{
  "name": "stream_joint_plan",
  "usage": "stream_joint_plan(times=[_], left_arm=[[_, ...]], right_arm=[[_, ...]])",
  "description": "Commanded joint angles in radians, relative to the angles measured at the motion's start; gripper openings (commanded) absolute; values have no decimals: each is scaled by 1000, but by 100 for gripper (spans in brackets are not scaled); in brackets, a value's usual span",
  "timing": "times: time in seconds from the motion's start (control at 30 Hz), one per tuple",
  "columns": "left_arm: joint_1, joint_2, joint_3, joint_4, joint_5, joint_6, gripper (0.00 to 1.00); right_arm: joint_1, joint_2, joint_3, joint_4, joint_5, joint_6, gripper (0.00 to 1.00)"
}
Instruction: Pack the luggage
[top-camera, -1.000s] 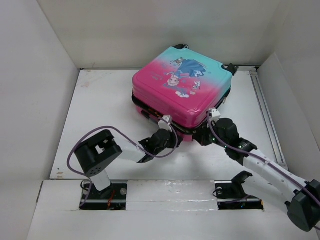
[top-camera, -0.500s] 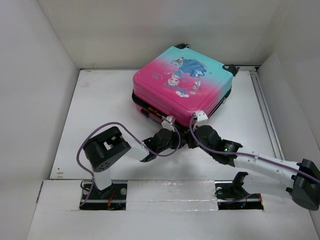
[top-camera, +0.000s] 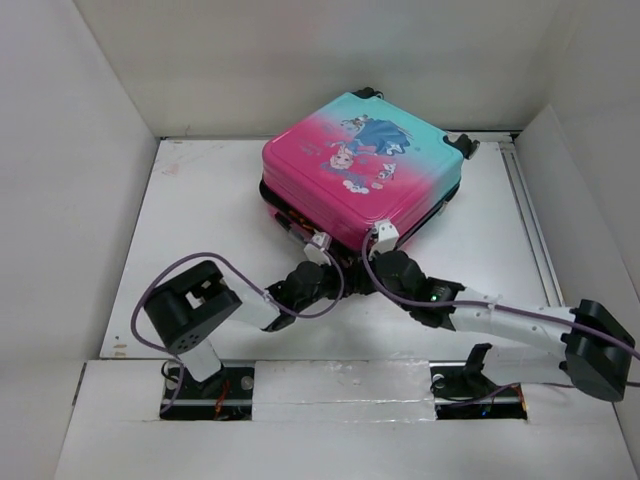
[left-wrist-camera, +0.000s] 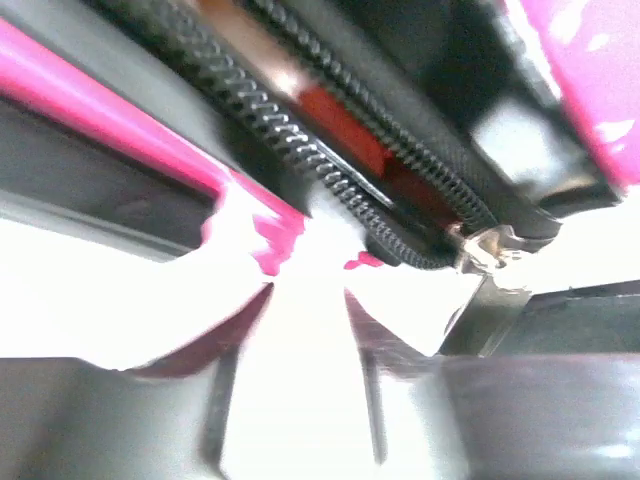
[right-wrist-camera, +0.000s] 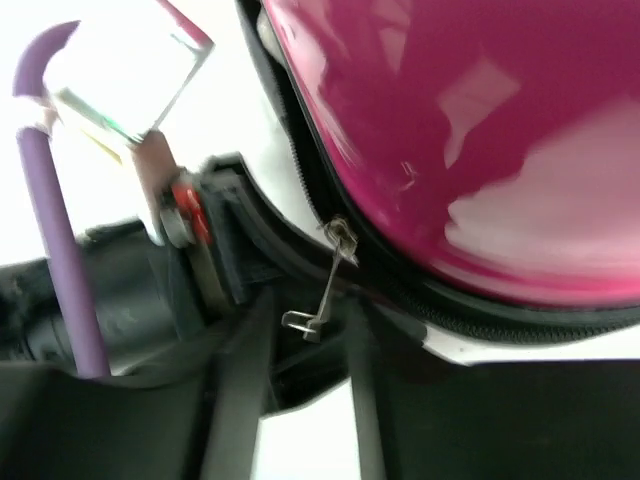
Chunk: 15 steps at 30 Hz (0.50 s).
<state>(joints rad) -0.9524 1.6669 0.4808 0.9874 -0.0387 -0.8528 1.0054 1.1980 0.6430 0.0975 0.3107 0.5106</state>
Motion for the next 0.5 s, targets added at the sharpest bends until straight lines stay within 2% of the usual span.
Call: stream_joint_plan(times=[0.0, 0.07, 0.13, 0.17, 0.3, 0.43, 0.47], left_arm=[[21, -128, -27, 44, -78, 38, 32], [0, -174, -45, 5, -104, 58, 51], [-34, -255, -54, -99, -168, 92, 65], [-45, -281, -65, -130, -188, 106, 67], [-100, -442, -155, -253, -279, 164, 67], [-146, -663, -234, -372, -409, 173, 62], [-146, -767, -234, -435, -438, 173, 62]], right_arm=[[50, -92, -23, 122, -134, 52, 44], [50, -123, -23, 64, -134, 52, 49], [50, -172, -32, 15, -134, 52, 52], [50, -187, -42, -2, -134, 52, 55], [50, -232, -11, -93, -169, 22, 61], [50, -241, 66, -172, -191, -30, 63], [50, -241, 81, -182, -191, -50, 63]])
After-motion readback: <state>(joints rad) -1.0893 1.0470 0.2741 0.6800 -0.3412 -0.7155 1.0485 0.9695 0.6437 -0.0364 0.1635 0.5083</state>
